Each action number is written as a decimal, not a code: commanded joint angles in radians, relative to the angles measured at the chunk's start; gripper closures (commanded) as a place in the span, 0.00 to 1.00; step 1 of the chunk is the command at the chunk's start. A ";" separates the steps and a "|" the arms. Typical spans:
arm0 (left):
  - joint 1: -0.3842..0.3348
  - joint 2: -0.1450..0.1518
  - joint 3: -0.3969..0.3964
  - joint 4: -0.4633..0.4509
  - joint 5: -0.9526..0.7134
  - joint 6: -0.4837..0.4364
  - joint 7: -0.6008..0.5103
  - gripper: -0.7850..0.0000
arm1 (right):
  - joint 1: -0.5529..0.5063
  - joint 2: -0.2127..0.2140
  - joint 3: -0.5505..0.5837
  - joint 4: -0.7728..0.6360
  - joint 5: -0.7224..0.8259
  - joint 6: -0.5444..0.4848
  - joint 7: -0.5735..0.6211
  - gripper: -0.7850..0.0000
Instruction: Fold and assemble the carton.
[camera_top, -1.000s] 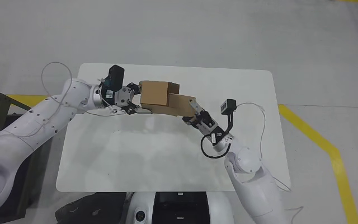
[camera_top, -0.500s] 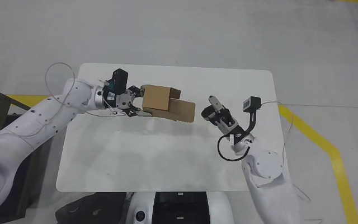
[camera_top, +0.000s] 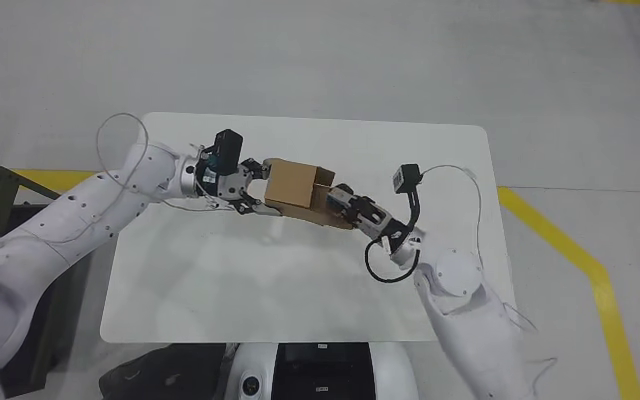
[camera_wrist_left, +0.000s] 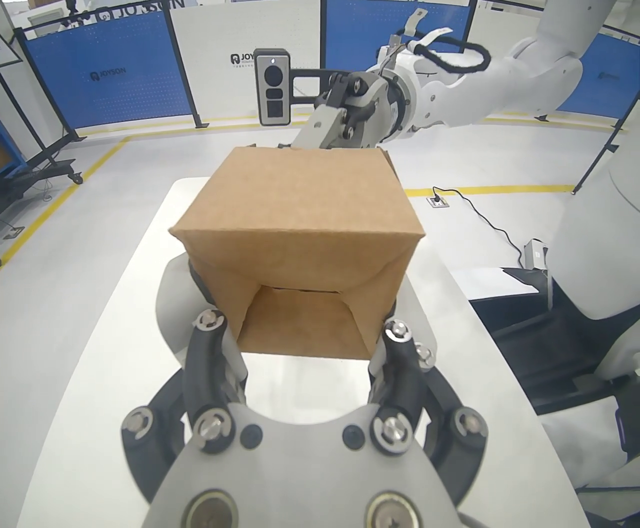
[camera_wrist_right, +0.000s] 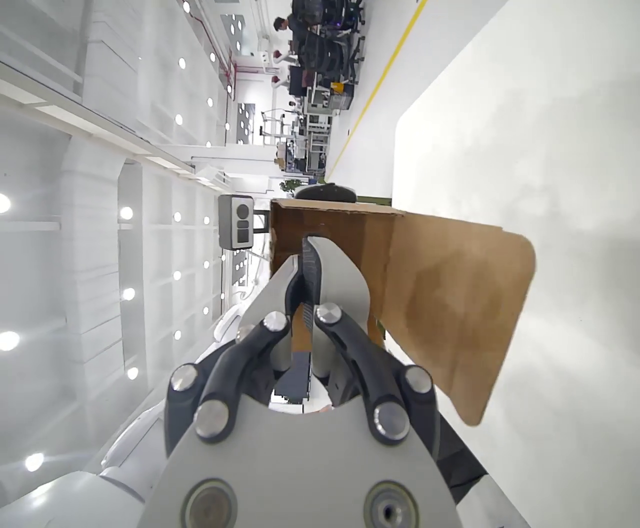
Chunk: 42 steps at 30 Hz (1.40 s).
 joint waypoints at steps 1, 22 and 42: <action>-0.001 -0.003 0.000 -0.003 0.002 0.000 0.000 0.31 | 0.017 -0.001 -0.013 0.015 0.001 0.010 0.006 1.00; 0.012 -0.035 0.000 -0.032 0.079 0.000 0.000 0.28 | 0.119 -0.001 -0.121 0.092 0.004 0.030 0.098 1.00; 0.022 -0.053 0.000 -0.047 0.101 0.000 0.000 0.27 | 0.156 -0.003 -0.177 0.130 0.033 0.024 0.094 1.00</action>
